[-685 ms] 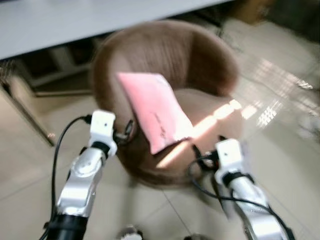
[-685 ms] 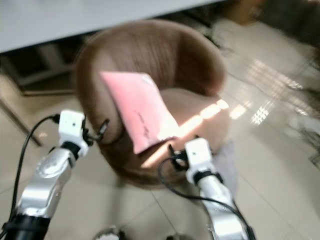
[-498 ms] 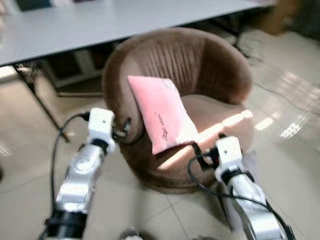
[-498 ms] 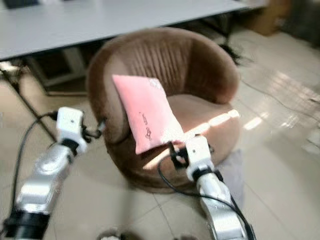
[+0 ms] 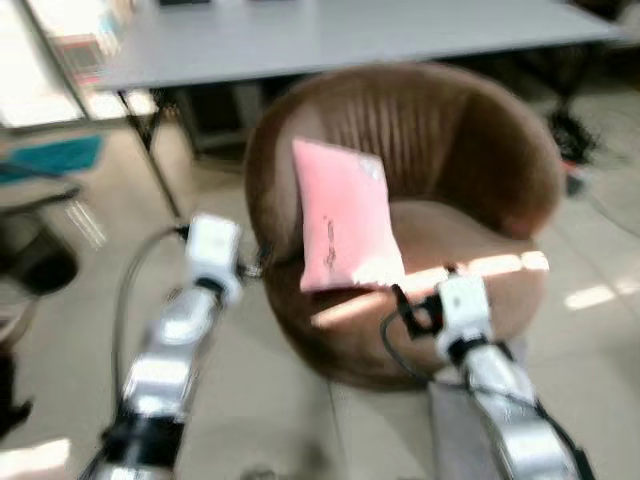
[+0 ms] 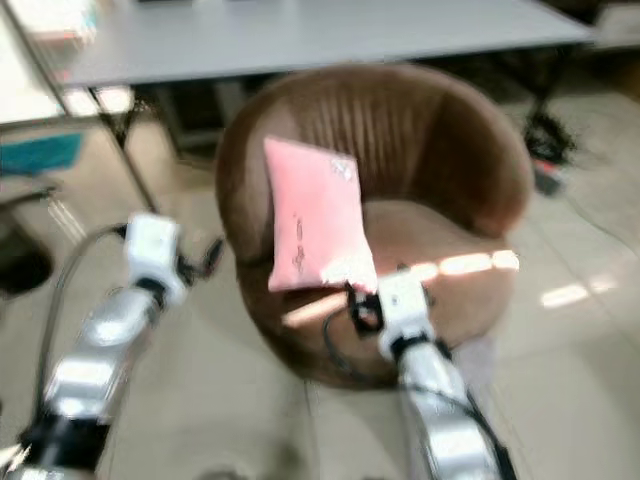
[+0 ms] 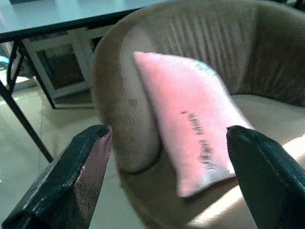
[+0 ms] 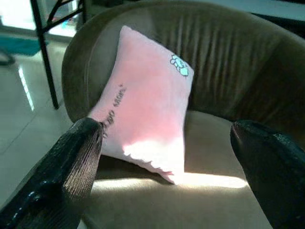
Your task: Move the pillow to the sofa from floor
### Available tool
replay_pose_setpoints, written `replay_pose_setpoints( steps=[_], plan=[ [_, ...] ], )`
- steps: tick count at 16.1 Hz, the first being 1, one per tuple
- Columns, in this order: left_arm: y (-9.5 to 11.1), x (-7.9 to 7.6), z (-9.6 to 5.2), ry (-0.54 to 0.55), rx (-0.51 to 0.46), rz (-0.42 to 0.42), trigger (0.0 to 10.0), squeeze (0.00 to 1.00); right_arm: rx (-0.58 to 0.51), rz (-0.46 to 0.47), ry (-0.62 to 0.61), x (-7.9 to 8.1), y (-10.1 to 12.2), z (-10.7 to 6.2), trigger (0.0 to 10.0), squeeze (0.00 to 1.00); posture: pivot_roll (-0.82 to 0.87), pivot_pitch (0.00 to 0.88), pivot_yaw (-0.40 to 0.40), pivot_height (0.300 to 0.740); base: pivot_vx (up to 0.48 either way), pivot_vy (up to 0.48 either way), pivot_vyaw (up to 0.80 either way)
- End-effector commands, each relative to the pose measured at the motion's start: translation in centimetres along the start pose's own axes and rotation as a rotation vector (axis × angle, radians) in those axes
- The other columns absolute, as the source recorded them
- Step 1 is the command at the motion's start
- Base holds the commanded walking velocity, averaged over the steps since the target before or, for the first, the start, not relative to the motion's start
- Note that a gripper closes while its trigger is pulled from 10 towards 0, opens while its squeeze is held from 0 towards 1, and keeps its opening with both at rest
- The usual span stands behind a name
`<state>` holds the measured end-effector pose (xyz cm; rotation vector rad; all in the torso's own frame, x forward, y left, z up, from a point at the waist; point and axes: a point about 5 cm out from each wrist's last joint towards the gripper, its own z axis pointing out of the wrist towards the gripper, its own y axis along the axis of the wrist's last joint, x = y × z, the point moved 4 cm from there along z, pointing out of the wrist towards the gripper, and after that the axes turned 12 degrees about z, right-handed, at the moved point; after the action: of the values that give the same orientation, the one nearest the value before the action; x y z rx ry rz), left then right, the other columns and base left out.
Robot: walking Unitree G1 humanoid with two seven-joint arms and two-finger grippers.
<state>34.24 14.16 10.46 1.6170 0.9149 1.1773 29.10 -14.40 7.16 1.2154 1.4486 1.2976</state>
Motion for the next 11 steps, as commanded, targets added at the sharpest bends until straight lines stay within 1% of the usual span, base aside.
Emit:
replay_pose_setpoints(
  steps=[1, 2, 11],
  plan=[
    [0.31, 1.01, 0.01, 0.024, -0.003, 0.022, 10.0, 0.00, -0.015, 0.020, -0.002, 0.12, 0.31, 0.07, 10.0, 0.00, -0.06, 0.021, 0.062, 0.740, 0.000, -0.480, 0.00],
    [0.27, 1.03, -0.03, 0.023, -0.003, 0.022, 10.0, 0.00, -0.006, 0.043, -0.013, 0.02, 0.12, 0.03, 10.0, 0.00, -0.06, 0.021, 0.062, 0.740, 0.000, -0.480, 0.00],
    [0.04, 0.75, -0.18, 0.007, 0.002, 0.024, 10.0, 0.00, 0.010, 0.039, -0.010, -0.26, -0.53, -0.18, 10.0, 0.00, -0.07, 0.028, 0.065, 0.740, 0.000, -0.480, 0.00]
  ],
)
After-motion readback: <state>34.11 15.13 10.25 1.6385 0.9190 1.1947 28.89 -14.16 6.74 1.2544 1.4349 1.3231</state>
